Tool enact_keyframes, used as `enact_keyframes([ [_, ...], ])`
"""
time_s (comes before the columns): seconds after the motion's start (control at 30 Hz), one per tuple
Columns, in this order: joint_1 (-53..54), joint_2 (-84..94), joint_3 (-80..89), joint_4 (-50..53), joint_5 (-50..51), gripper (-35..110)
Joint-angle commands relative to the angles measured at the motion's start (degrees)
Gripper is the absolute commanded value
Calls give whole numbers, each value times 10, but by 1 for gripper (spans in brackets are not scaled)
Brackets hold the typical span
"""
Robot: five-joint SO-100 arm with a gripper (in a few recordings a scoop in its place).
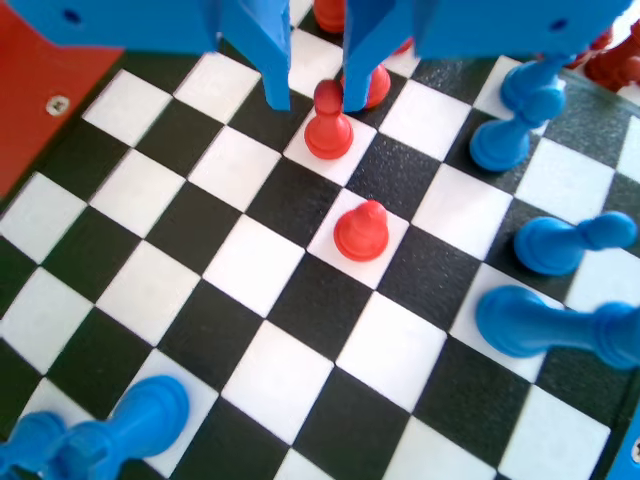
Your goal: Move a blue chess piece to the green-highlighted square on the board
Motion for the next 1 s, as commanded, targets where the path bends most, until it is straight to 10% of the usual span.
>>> enact_keyframes([
  [0.0,3,11,-13,-4,-6,9],
  [0.97,-7,-1,21,-39,-46,1],
])
